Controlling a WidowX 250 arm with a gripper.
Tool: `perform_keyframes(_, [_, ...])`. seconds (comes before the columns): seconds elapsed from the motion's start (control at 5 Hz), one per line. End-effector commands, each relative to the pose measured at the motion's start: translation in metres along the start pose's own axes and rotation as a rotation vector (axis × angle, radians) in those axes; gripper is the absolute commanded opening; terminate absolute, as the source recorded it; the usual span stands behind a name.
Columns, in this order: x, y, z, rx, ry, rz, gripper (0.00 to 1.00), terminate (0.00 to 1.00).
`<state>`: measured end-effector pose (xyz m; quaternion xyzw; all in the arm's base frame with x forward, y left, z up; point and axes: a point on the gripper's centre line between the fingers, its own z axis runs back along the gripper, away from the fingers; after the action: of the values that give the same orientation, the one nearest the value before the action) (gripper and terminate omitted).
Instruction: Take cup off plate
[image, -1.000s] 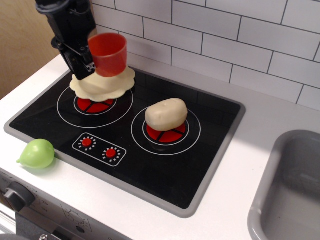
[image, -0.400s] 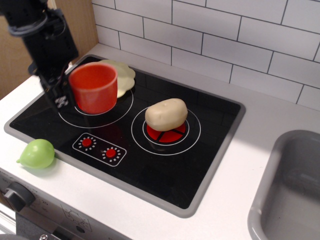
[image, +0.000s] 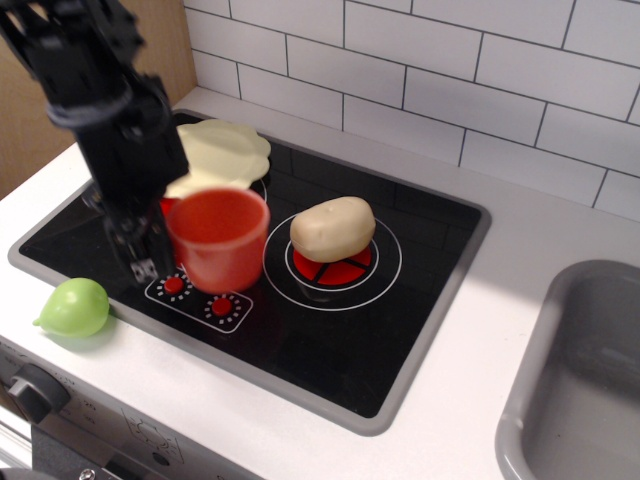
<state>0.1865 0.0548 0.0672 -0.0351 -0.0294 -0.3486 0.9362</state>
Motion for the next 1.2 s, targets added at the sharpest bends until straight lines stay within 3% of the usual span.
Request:
perform_keyframes(0.0, [0.023,-0.018,-0.006,0.022,-0.014,-0.03,0.0,0.0])
perform_keyframes(0.4, [0.029,-0.026,-0.011,0.013,-0.035,-0.045,0.0,0.0])
perform_keyframes(0.6, [0.03,-0.025,-0.009,0.017,-0.039,-0.041,1.0,0.0])
perform_keyframes(1.0, [0.028,-0.018,0.024,-0.041,-0.016,0.006,1.0,0.0])
